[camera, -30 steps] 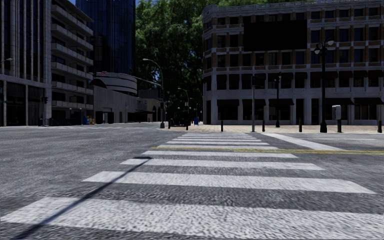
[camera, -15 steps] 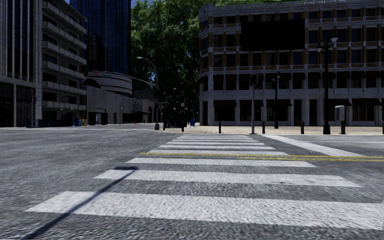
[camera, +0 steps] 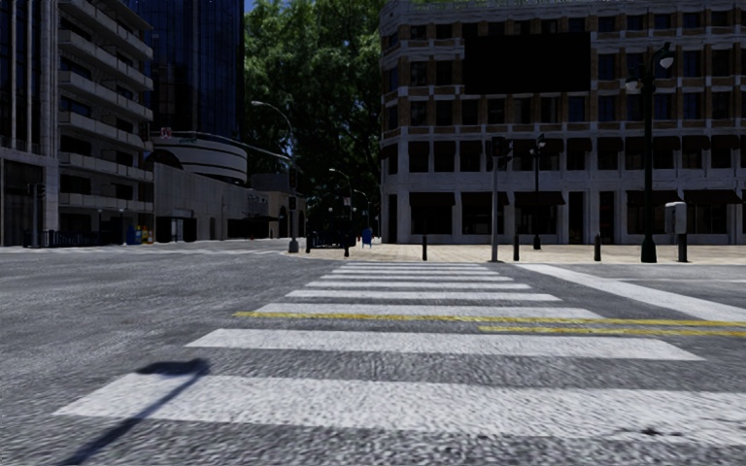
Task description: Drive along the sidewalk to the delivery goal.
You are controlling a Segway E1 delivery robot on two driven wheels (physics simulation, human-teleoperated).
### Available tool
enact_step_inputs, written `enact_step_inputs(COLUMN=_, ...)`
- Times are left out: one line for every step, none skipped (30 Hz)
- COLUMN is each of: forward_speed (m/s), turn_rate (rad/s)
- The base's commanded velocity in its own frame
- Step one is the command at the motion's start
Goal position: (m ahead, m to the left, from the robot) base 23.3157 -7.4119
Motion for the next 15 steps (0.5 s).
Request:
enact_step_inputs(forward_speed=2.0, turn_rate=-0.18)
enact_step_inputs(forward_speed=2.0, turn_rate=-0.19)
enact_step_inputs(forward_speed=2.0, turn_rate=-0.19)
enact_step_inputs(forward_speed=2.0, turn_rate=-0.21)
enact_step_inputs(forward_speed=2.0, turn_rate=-0.23)
enact_step_inputs(forward_speed=2.0, turn_rate=-0.29)
enact_step_inputs(forward_speed=2.0, turn_rate=-0.32)
enact_step_inputs(forward_speed=2.0, turn_rate=-0.32)
enact_step_inputs(forward_speed=2.0, turn_rate=-0.32)
enact_step_inputs(forward_speed=2.0, turn_rate=-0.33)
enact_step_inputs(forward_speed=2.0, turn_rate=-0.33)
enact_step_inputs(forward_speed=2.0, turn_rate=-0.33)
enact_step_inputs(forward_speed=2.0, turn_rate=-0.33)
enact_step_inputs(forward_speed=2.0, turn_rate=-0.33)
enact_step_inputs(forward_speed=2.0, turn_rate=-0.33)
